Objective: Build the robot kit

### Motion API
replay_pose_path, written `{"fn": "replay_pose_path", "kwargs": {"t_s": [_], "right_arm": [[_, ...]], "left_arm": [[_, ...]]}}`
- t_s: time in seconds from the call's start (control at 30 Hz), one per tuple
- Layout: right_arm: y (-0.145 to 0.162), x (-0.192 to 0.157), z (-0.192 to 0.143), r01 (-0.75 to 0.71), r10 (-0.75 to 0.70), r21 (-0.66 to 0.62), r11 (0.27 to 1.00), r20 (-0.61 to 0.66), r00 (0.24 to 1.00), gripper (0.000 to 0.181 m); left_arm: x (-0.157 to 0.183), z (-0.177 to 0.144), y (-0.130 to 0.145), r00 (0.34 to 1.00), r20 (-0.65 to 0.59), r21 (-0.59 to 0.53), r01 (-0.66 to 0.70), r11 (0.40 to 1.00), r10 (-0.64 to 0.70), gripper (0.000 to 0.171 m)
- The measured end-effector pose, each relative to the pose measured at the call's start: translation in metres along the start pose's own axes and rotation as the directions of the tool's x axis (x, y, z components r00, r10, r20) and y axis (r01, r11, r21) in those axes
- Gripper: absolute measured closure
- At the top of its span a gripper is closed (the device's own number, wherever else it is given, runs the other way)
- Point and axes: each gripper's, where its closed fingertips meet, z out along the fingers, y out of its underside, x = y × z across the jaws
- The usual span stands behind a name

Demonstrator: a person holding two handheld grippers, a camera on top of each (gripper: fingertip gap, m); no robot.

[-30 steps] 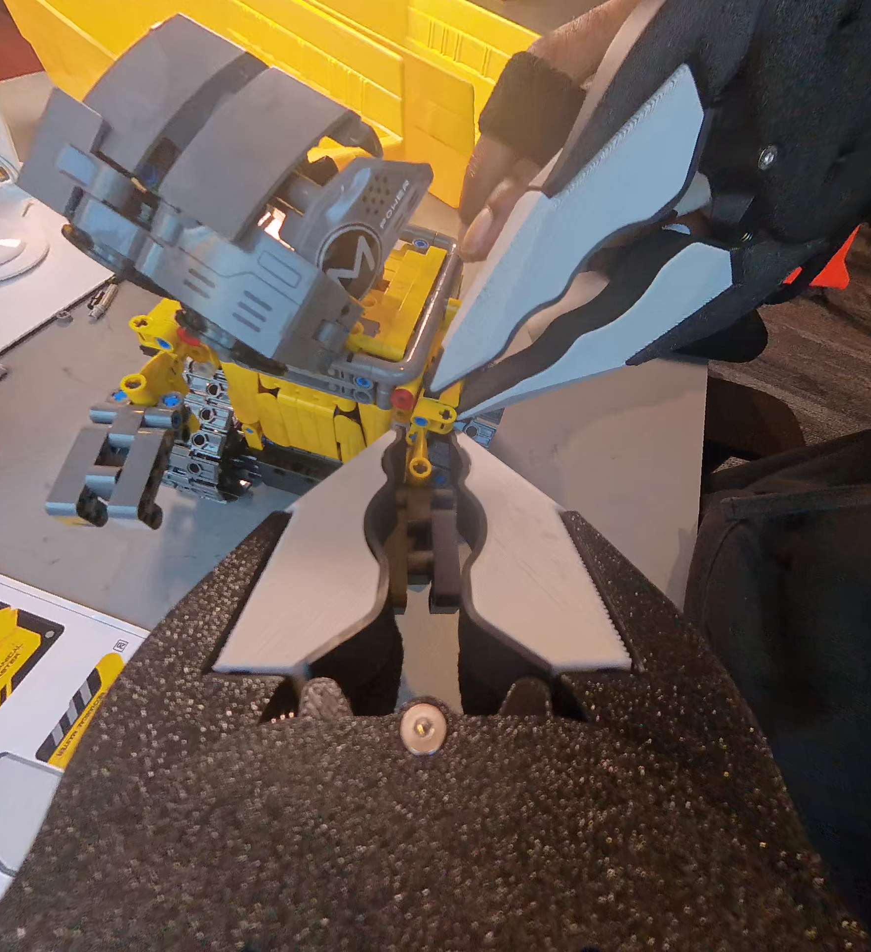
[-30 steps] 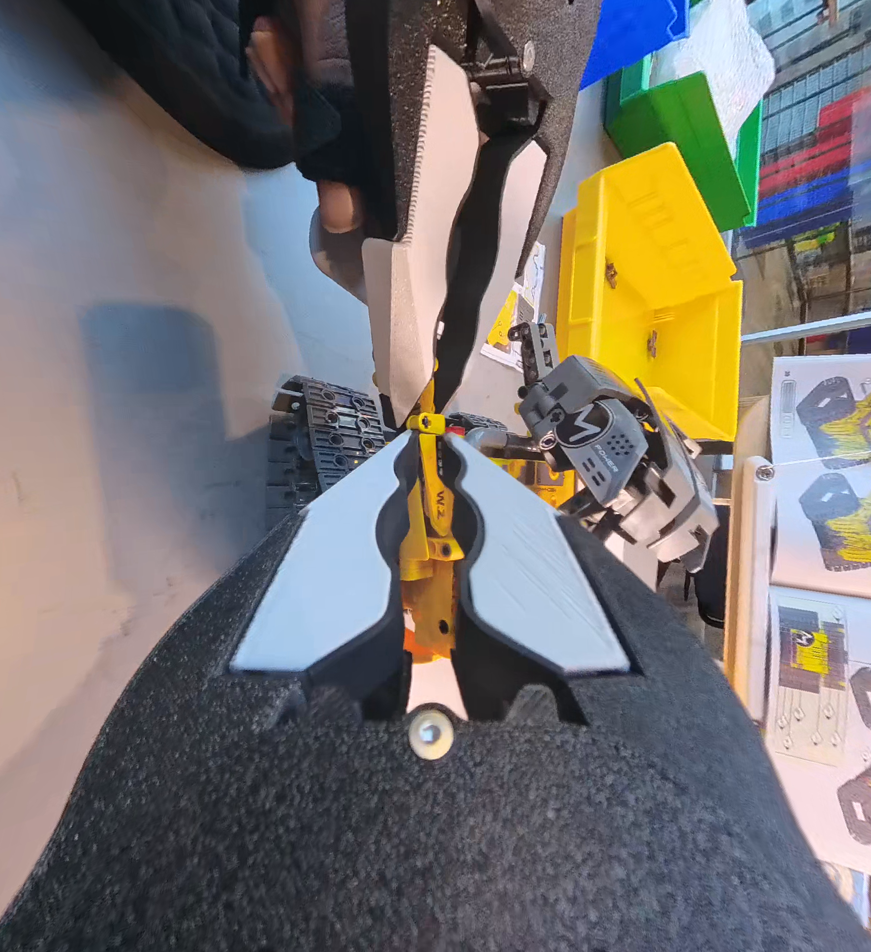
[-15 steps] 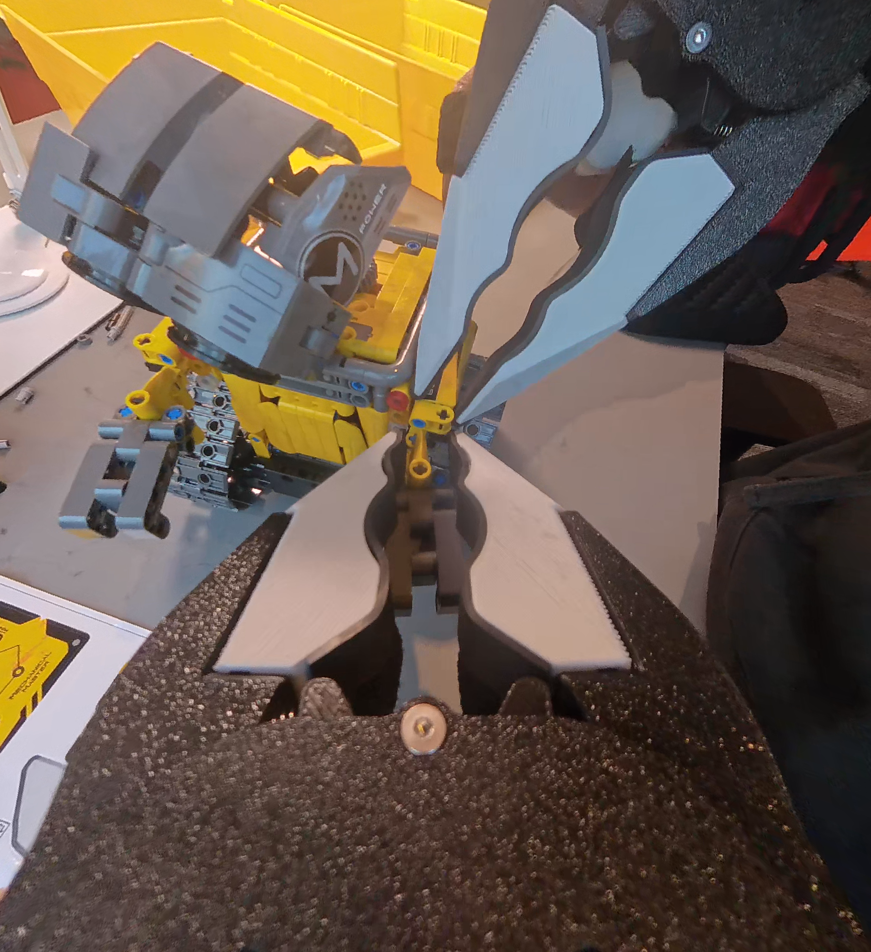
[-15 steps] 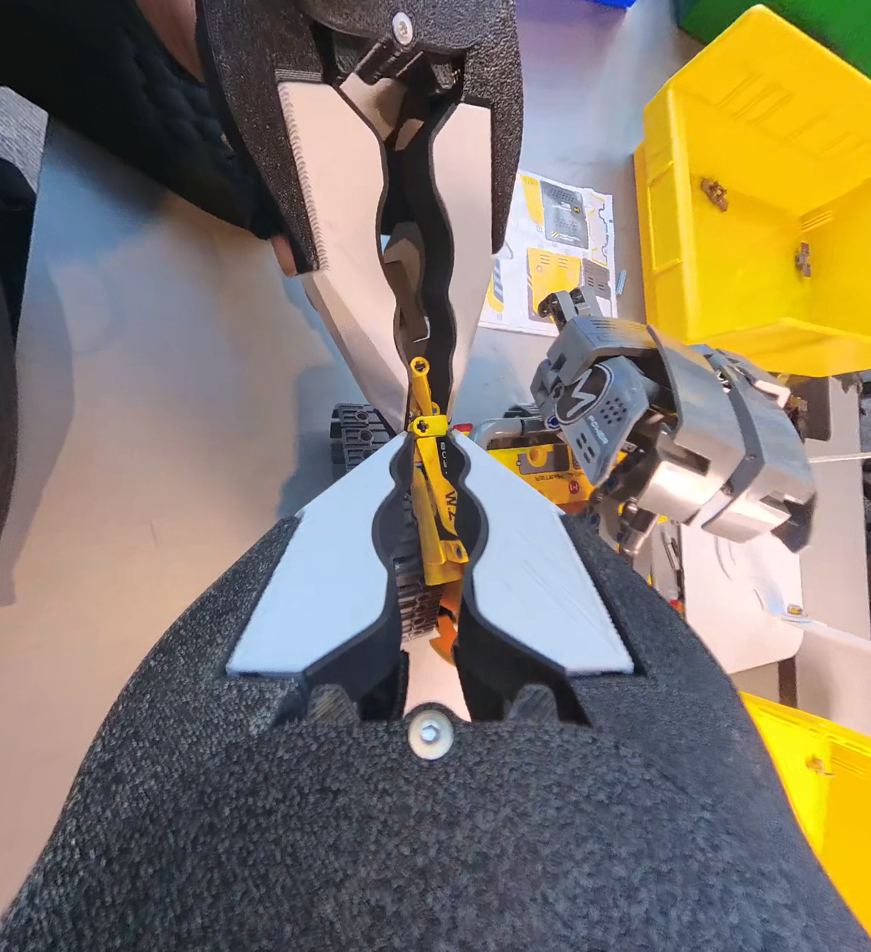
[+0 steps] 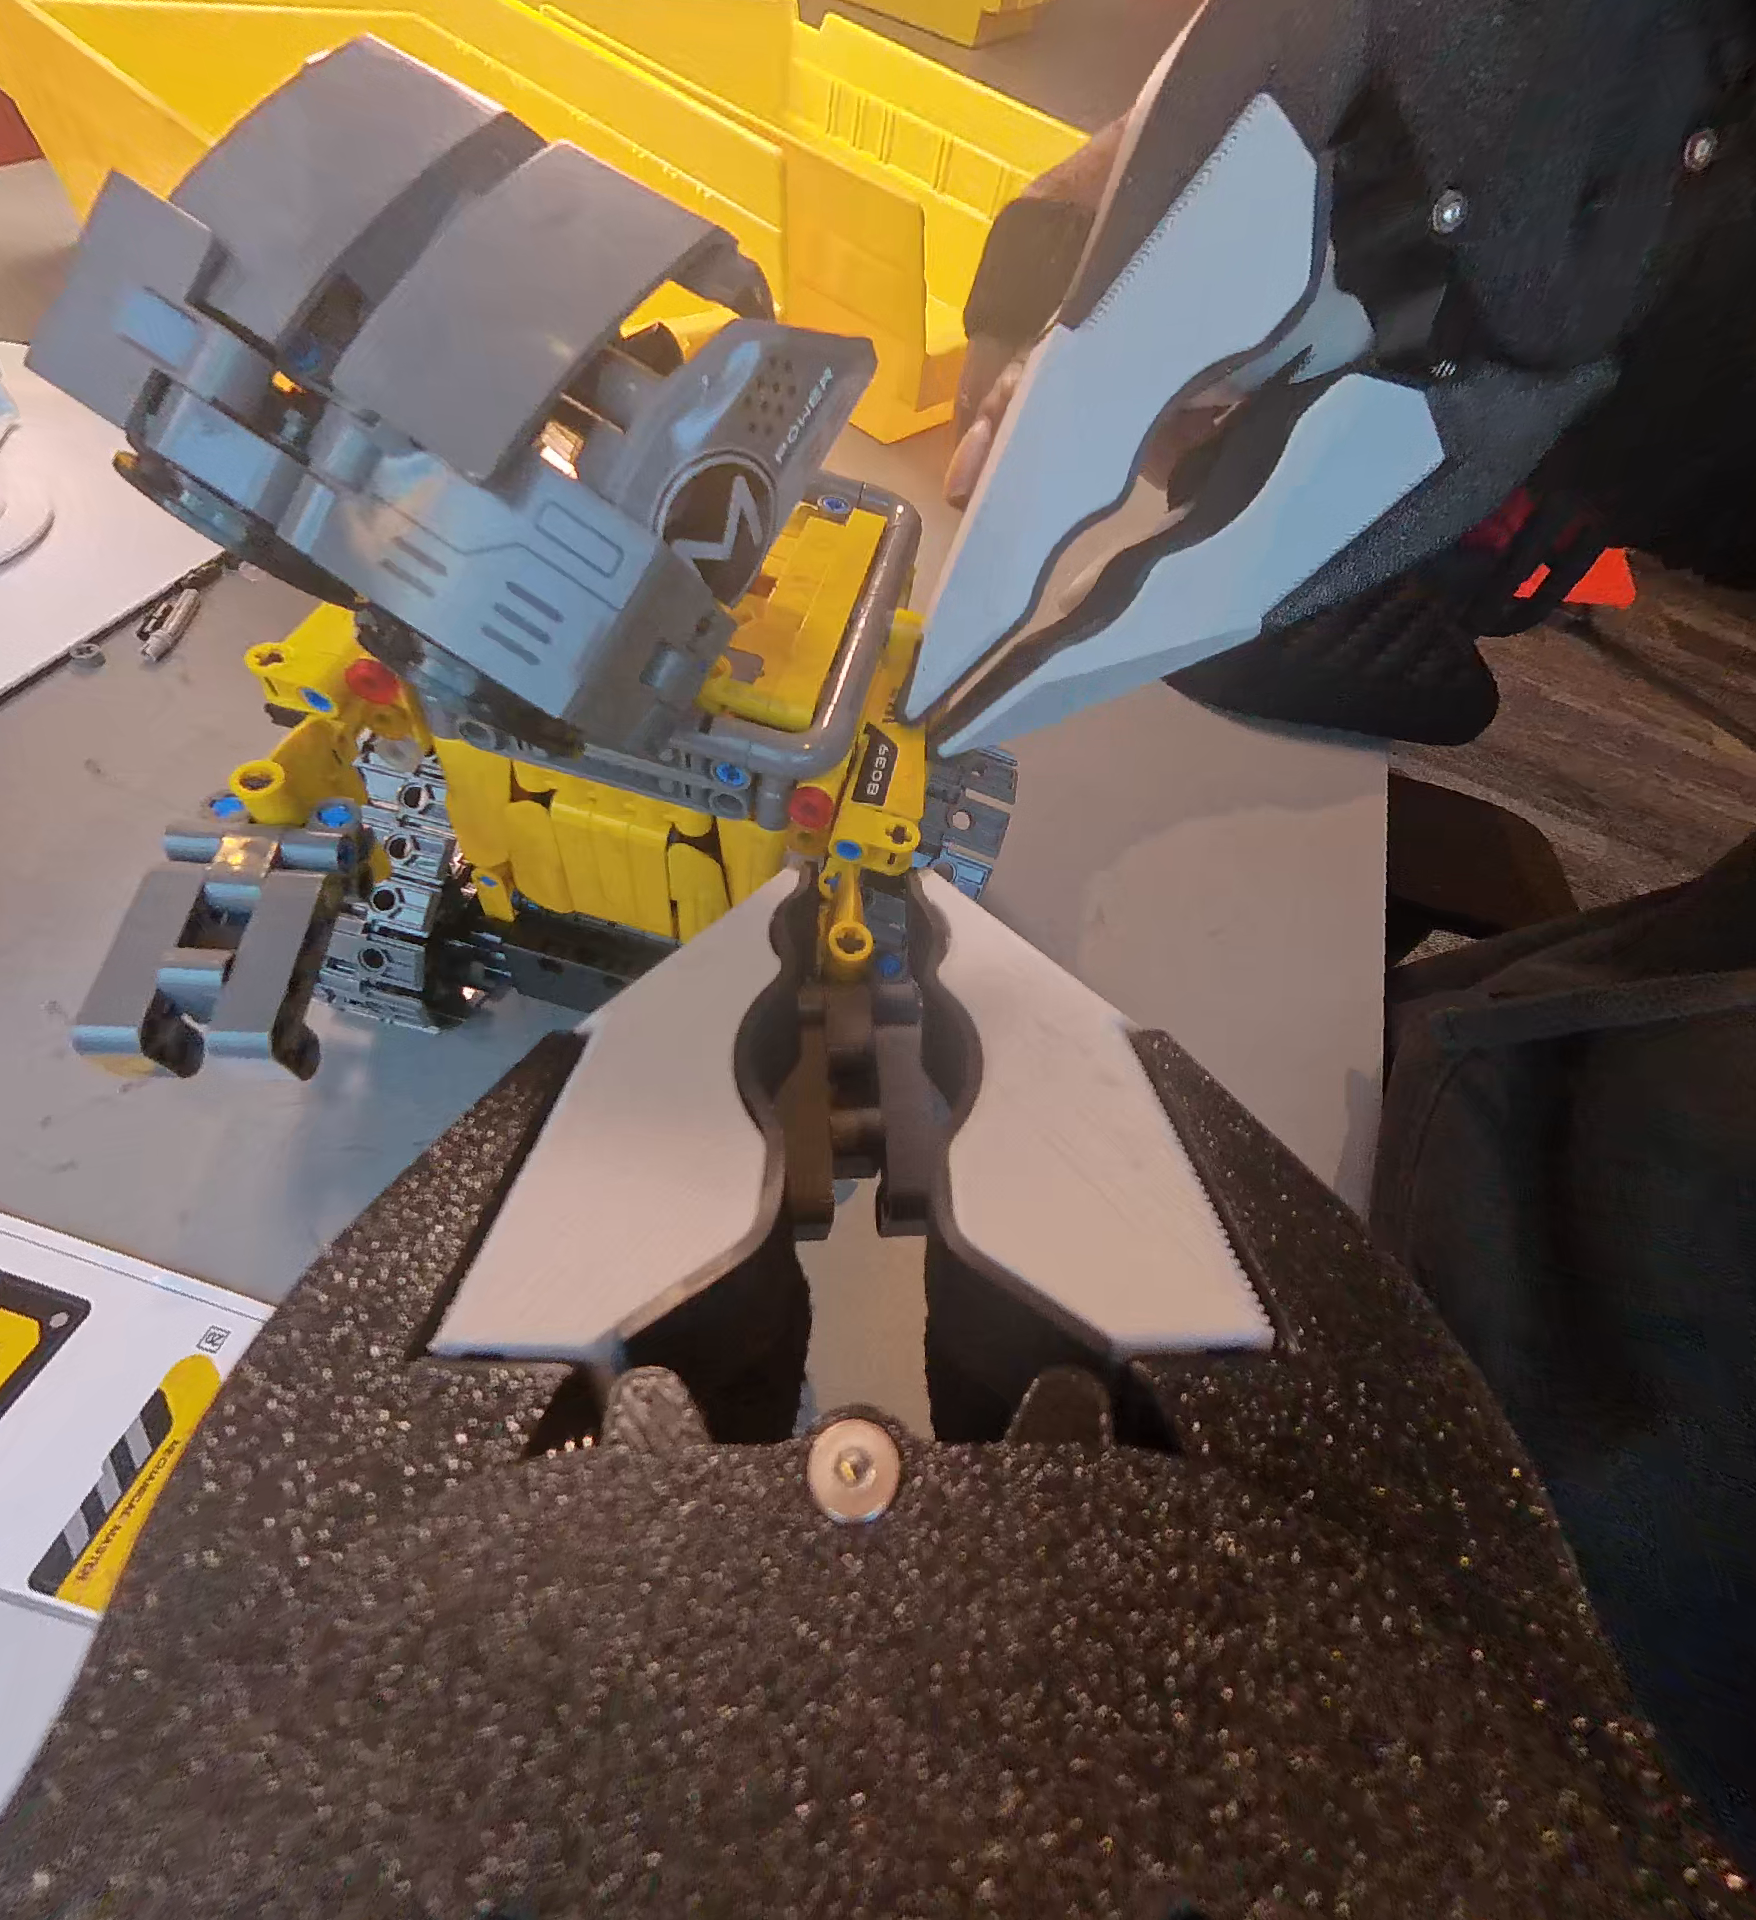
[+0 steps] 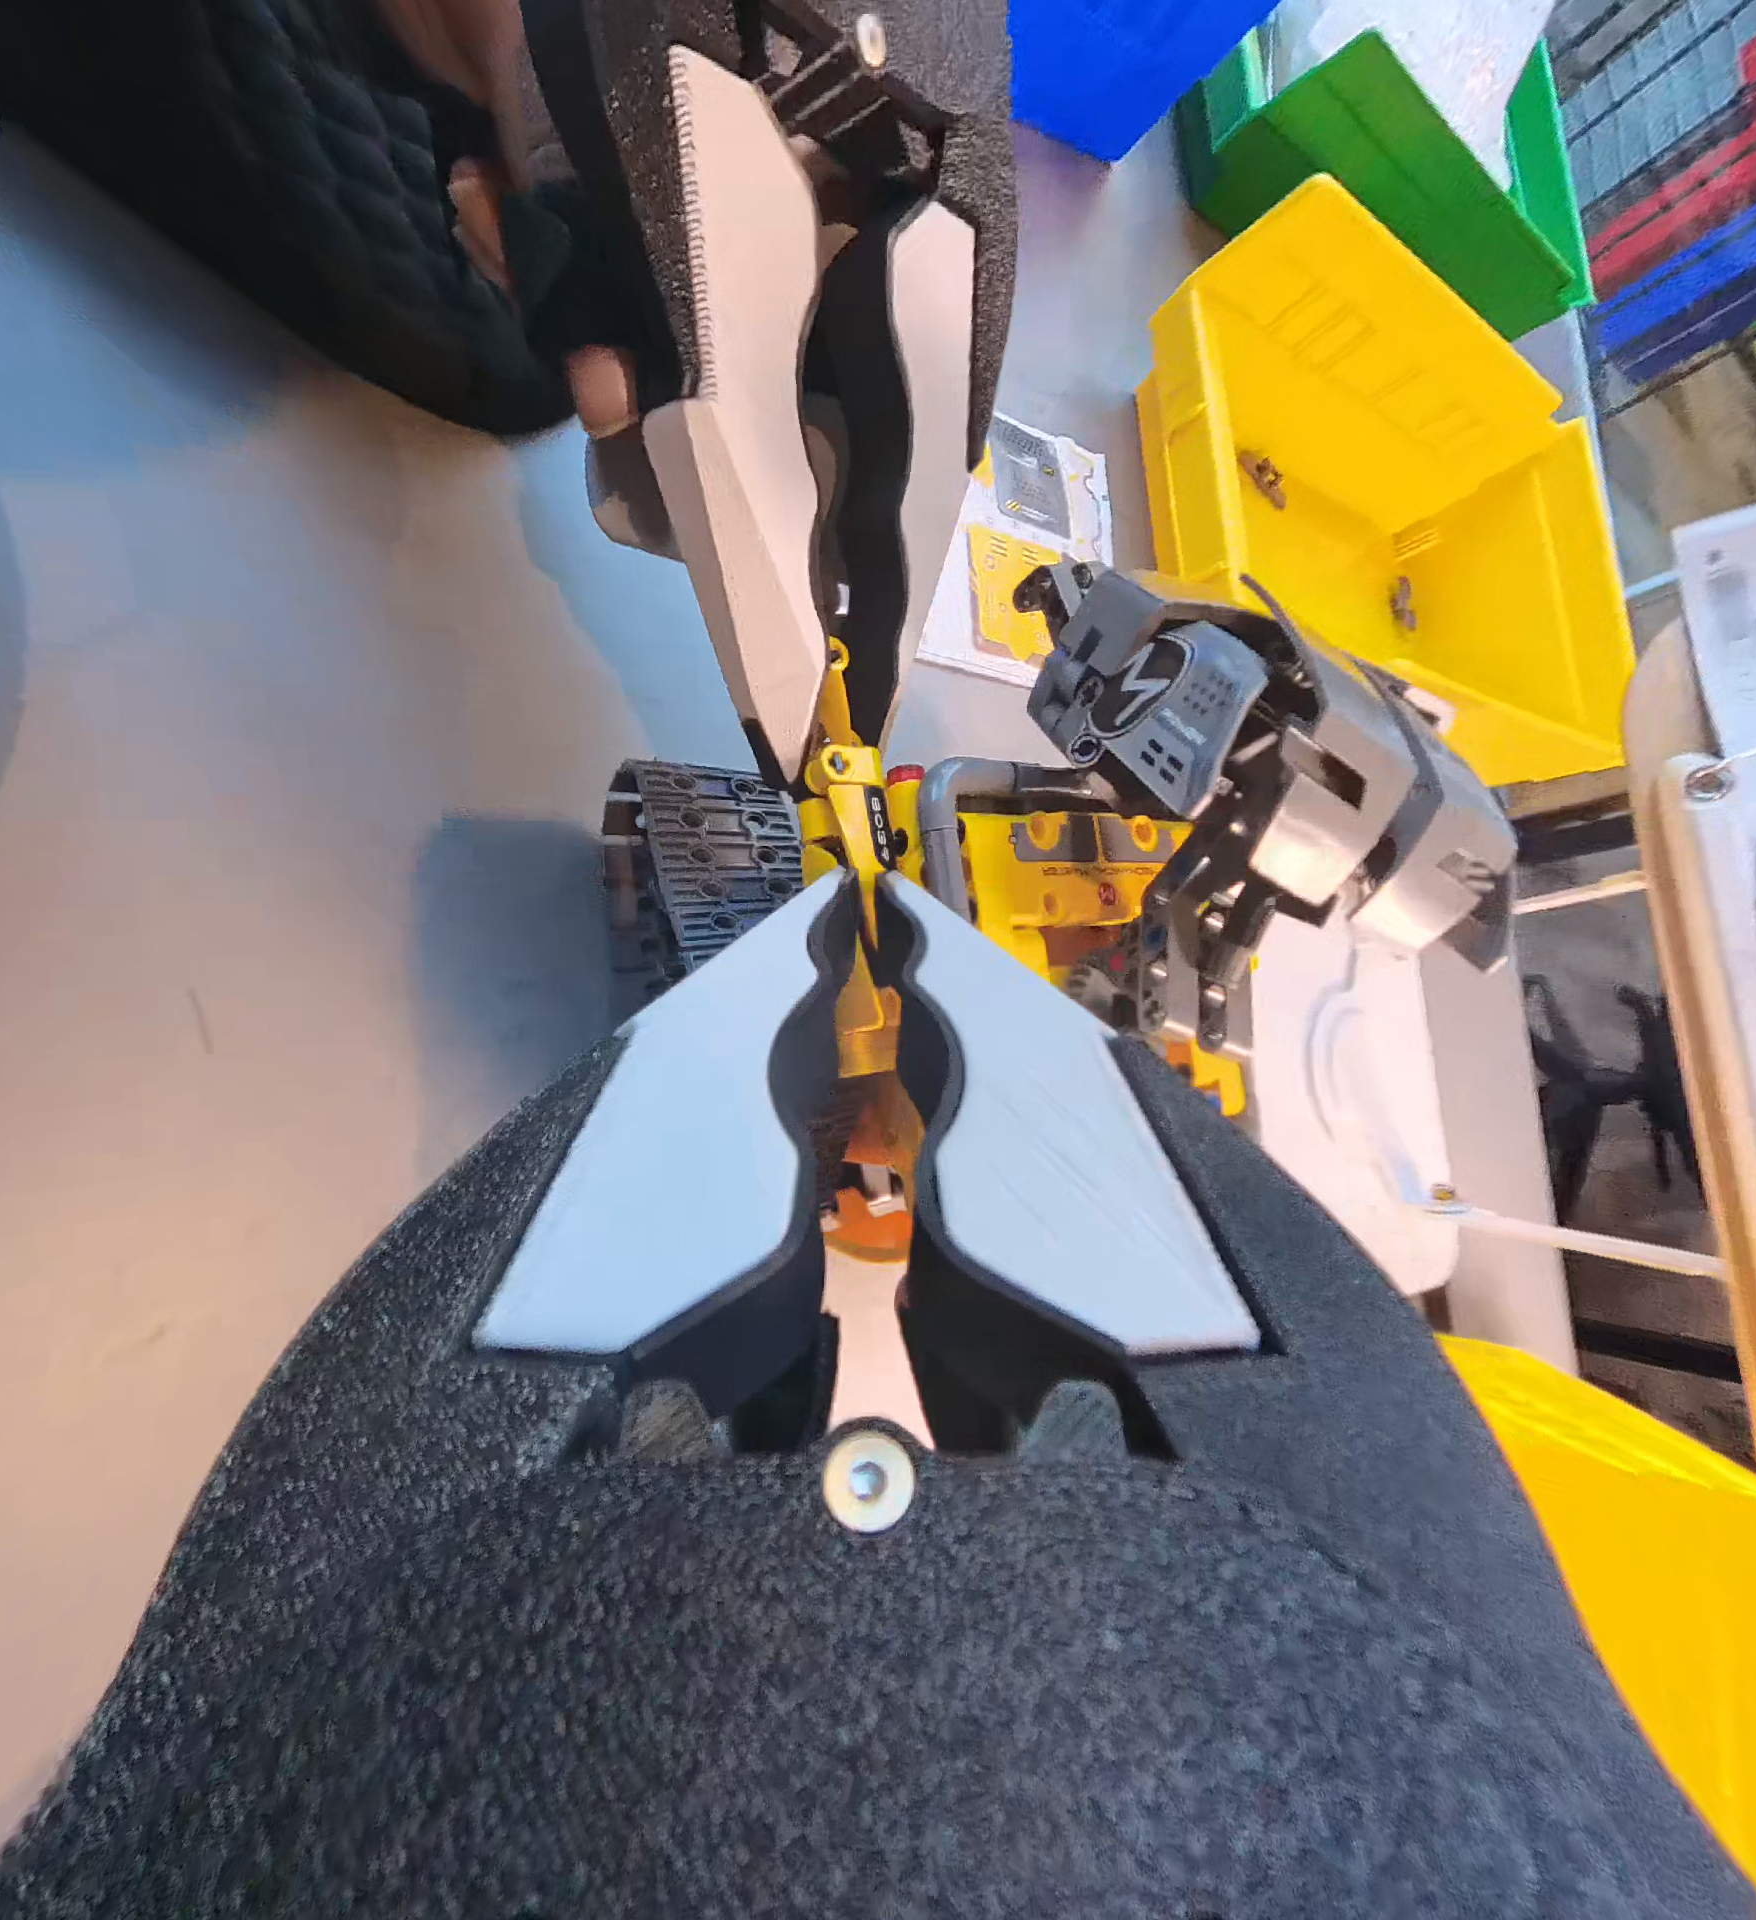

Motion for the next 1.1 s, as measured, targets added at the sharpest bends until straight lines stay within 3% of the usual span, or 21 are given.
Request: {"fn": "replay_pose_path", "kwargs": {"t_s": [0.3,0.53,0.7,0.8,1.1], "right_arm": [[0.006,0.001,-0.001,-0.064,0.065,0.053,0.997,-0.017,0.998,0.168],[0.009,0.003,-0.002,-0.072,0.075,0.075,0.995,-0.029,0.997,0.168],[0.010,0.004,-0.002,-0.081,0.084,0.091,0.993,-0.029,0.996,0.168],[0.010,0.004,-0.003,-0.102,0.105,0.100,0.990,-0.022,0.994,0.169],[0.012,0.005,-0.007,-0.146,0.150,0.127,0.981,-0.021,0.988,0.175]], "left_arm": [[0.003,-0.003,-0.012,0.982,-0.103,0.063,0.163,0.985,-0.156,0.146],[-0.002,0.001,-0.014,0.960,-0.102,0.065,0.268,0.961,-0.260,0.155],[-0.002,0.003,-0.014,0.969,-0.064,0.050,0.244,0.969,-0.240,0.152],[-0.003,0.004,-0.014,0.973,-0.031,0.045,0.229,0.972,-0.227,0.140],[-0.005,0.009,-0.014,0.976,-0.004,0.033,0.219,0.975,-0.219,0.147]]}}
